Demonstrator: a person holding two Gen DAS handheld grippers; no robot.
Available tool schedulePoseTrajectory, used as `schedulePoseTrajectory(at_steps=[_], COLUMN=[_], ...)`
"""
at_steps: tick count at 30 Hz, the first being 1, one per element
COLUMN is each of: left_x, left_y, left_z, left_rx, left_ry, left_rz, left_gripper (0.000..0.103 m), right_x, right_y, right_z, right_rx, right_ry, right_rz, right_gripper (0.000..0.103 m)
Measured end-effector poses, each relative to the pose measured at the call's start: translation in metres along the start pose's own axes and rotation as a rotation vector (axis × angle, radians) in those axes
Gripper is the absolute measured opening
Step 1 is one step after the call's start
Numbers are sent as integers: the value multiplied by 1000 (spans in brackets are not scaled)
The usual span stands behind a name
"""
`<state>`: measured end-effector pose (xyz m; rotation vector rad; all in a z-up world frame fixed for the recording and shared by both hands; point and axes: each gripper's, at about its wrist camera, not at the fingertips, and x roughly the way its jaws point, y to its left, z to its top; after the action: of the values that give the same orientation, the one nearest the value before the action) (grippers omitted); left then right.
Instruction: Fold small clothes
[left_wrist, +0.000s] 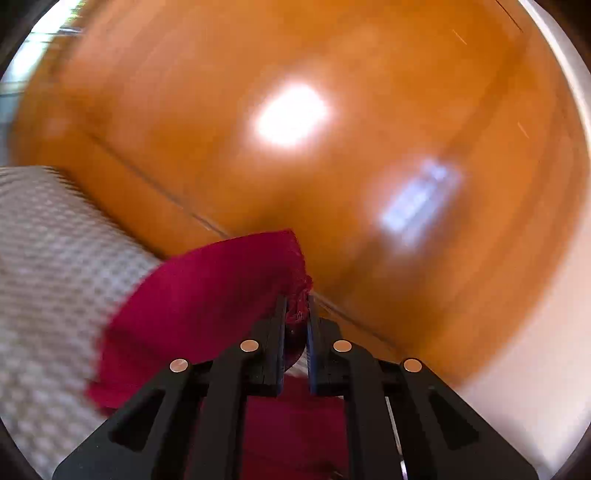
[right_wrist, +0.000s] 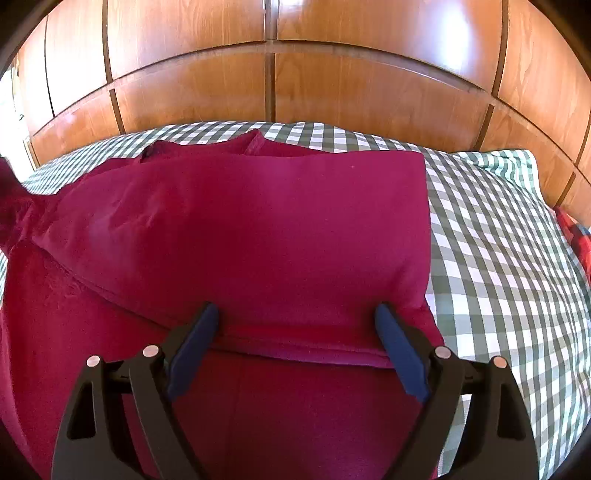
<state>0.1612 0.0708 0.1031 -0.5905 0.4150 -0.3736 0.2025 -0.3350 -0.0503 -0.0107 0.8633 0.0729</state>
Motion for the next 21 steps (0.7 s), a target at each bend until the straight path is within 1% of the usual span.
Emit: schedulePoseTrajectory(at_steps=[2,3,5,6,7,8,9,11,12,14,16,17,18,19,20,21], left_x=[37,64,95,105,114,116,117,107,99,81,61,54,51,45,42,40], left_y=[-30,-46,-54,-52,-45,-39,-26,-1,6,25,45,57,67,74,85,90], left_z=[-34,-62,-103,-120,-138,-147,-158,-169,-174,-181,-186,-186,-185,-184,-182,-180], left_rx=[63,105,134,133,121,113,98,47,38,20,7,12,11,-1,-28,-43], left_ry=[106,206,349,411,462,482,508,530,530,528,520,502,488,475,460,450], left_rz=[-44,-77,-91,-91,-67,-43,-12,11,26,78,122,181,212,232,250,255], left_gripper=[8,8,19,25,25,25,25,25,25,25,25,25,25,25,25,25], right_x=[0,0,-1,-1,-1,-1,0,0,0,0,-4,-13,-19,-28,-33,-34], right_y=[-1,-2,-4,-6,-7,-8,-8,-9,-8,-8,-7,-9,-10,-11,-8,-3], right_z=[0,0,0,0,0,0,0,0,1,3,8,14,17,23,28,33], right_rx=[7,10,22,30,34,38,43,47,46,43,54,80,106,142,159,158], right_ry=[-2,-2,-4,-5,-6,-6,-6,-5,-4,6,29,31,23,10,2,11], right_rz=[8,13,28,37,43,48,55,61,59,55,55,87,124,172,218,266], right_gripper=[87,87,87,87,87,87,87,87,87,87,84,75,64,62,62,62])
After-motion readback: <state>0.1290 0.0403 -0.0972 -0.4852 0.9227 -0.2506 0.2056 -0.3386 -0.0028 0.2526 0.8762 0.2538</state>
